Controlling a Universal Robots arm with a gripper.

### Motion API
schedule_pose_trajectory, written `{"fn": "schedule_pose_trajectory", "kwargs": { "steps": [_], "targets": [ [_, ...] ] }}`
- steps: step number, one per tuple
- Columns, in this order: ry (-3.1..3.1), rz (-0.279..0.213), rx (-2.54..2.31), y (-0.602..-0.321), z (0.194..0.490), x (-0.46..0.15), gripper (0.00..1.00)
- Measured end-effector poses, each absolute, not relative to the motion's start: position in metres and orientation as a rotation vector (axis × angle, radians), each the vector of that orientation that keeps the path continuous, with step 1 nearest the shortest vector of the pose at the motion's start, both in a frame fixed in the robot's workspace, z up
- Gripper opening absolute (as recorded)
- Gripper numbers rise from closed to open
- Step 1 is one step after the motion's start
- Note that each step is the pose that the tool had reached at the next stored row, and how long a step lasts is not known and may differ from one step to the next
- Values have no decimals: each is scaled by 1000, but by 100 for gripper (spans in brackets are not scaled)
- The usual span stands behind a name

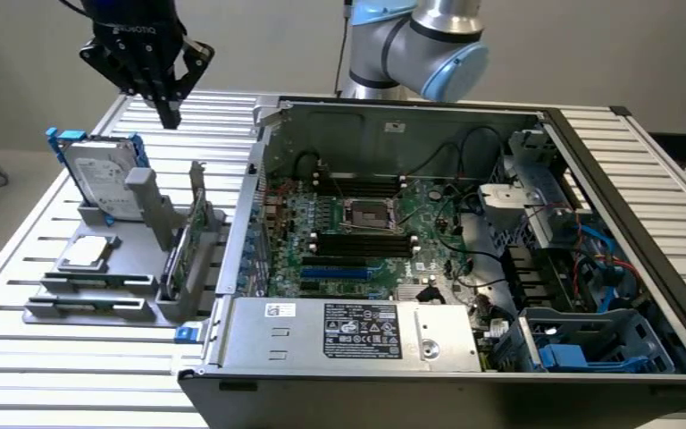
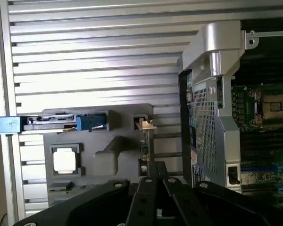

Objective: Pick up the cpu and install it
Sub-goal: 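Reach for the cpu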

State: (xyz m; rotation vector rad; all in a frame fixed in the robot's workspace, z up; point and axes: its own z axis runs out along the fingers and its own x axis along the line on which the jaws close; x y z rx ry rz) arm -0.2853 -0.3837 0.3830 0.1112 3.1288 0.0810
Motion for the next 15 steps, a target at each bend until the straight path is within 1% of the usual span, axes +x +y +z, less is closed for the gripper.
{"fn": "schedule_pose_trajectory", "kwargs": {
  "steps": [15],
  "targets": [
    [3129,81,111,-371,372,-353,11]
  ]
}}
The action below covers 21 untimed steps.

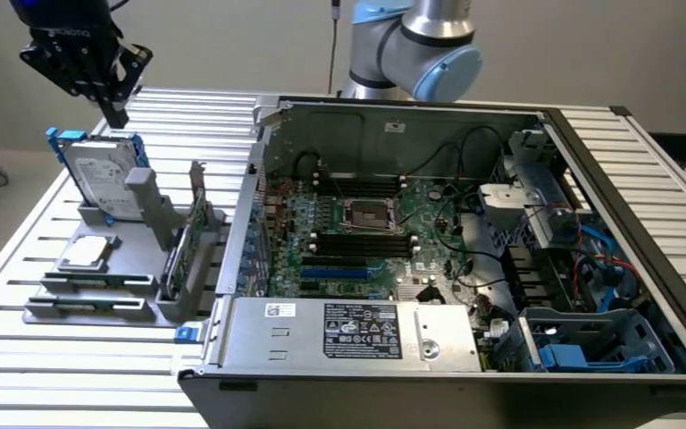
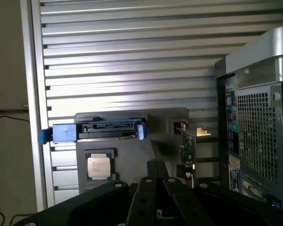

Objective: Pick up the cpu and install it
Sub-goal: 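Reach for the cpu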

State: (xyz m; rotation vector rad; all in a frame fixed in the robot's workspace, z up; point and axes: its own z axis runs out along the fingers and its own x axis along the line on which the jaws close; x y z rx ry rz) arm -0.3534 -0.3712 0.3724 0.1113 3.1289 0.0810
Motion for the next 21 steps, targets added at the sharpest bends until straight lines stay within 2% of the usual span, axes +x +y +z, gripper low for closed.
{"fn": "schedule_pose_trajectory", "kwargs": {
  "steps": [13,21],
  "targets": [
    [3130,79,111,-367,356,-411,11],
    [3144,78,112,-374,348,-427,11]
  ]
}}
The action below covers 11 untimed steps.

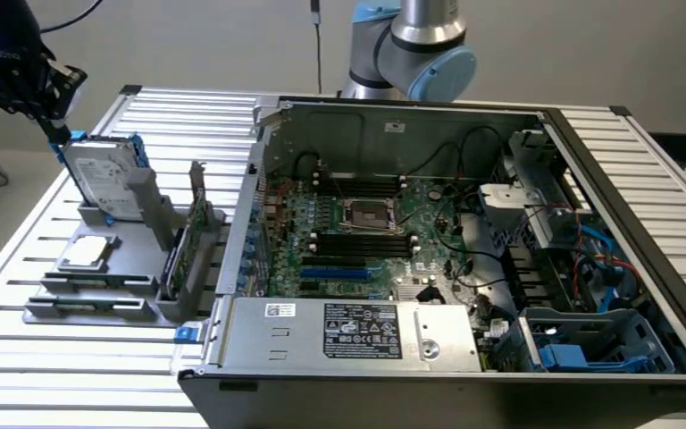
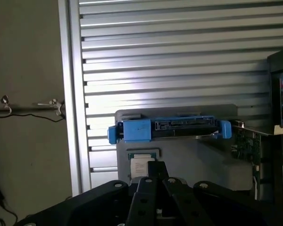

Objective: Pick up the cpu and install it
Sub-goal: 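Reach for the cpu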

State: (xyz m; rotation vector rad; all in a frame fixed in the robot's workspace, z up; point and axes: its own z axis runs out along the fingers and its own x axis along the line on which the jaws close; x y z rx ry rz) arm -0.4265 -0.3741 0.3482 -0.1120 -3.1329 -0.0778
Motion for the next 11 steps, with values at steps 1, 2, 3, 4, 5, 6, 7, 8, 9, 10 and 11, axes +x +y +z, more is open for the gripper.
{"fn": "schedule_pose_trajectory", "kwargs": {
  "steps": [1,2,3,4,5,6,7,8,9,10,11],
  "targets": [
    [-3131,-78,-112,-376,348,-427,11],
    [-3130,-78,-112,-378,347,-428,11],
    [-3128,-78,-112,-380,347,-429,11],
    [-3127,-77,-112,-382,346,-429,11],
    [-3125,-77,-112,-384,346,-429,11],
    [-3123,-77,-112,-386,345,-430,11],
    [-3121,-77,-111,-387,345,-430,11],
    [-3120,-77,-111,-389,344,-430,11],
    [-3120,-77,-110,-390,343,-431,11],
    [-3120,-77,-110,-391,342,-431,11],
    [-3119,-77,-110,-391,341,-432,11]
  ]
}}
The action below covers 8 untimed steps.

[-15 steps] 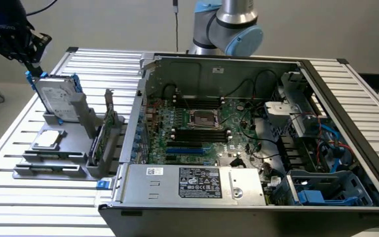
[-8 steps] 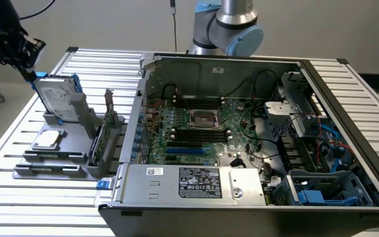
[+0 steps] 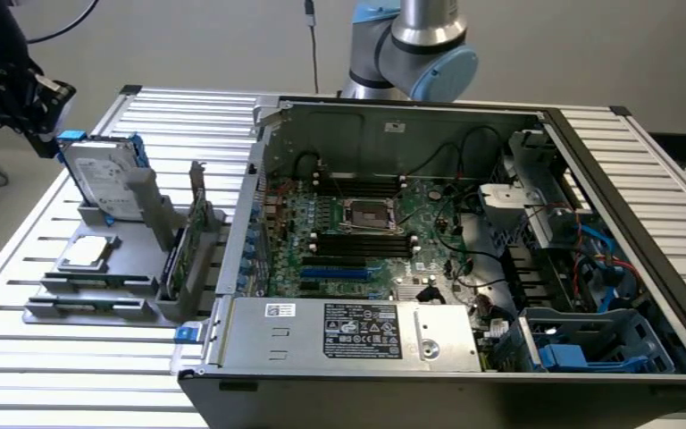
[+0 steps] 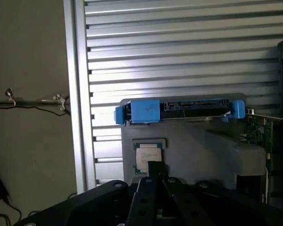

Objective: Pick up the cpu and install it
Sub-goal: 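Reach for the cpu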

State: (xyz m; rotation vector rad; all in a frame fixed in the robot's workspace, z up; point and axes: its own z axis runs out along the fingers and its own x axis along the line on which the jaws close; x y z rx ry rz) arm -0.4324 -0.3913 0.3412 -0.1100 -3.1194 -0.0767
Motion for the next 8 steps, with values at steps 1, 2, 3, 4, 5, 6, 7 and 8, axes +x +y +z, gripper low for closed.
{"fn": "schedule_pose_trajectory", "kwargs": {
  "steps": [1,2,3,4,5,6,7,8],
  "targets": [
    [-3120,-77,-110,-392,341,-433,11],
    [-3119,-77,-110,-392,341,-434,11],
    [-3119,-77,-110,-392,341,-434,11],
    [-3119,-77,-110,-392,341,-434,11],
    [-3120,-77,-110,-392,341,-434,11],
    [-3120,-77,-110,-392,341,-434,11],
    [-3119,-77,-110,-392,341,-434,11],
    [-3119,-77,-110,-392,341,-434,11]
  ]
}}
